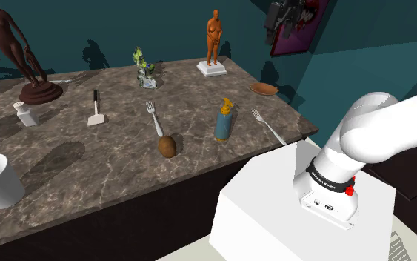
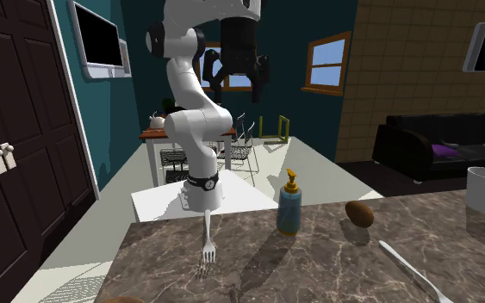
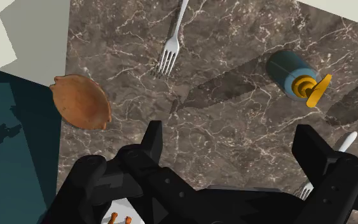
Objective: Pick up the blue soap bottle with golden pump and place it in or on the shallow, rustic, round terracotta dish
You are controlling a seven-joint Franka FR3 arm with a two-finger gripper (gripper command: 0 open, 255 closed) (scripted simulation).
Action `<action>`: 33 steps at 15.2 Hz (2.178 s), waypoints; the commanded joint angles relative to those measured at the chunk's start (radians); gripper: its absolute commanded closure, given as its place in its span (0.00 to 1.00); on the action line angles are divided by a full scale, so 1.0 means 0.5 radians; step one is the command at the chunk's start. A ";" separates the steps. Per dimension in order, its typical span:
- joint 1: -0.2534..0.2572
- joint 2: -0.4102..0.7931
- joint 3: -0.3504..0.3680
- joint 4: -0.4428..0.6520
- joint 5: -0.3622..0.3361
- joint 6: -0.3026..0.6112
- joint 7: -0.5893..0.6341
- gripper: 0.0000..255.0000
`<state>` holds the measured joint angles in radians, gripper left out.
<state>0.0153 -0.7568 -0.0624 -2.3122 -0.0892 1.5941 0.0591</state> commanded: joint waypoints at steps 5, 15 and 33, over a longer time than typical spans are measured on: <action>0.047 0.052 0.086 -0.174 0.070 0.206 0.106 0.00; 0.184 0.372 0.312 -0.451 0.237 0.768 0.359 0.00; 0.219 0.602 0.387 -0.622 0.273 1.162 0.429 0.00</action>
<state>0.1247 -0.4560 0.1310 -2.6234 0.0475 2.1752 0.2736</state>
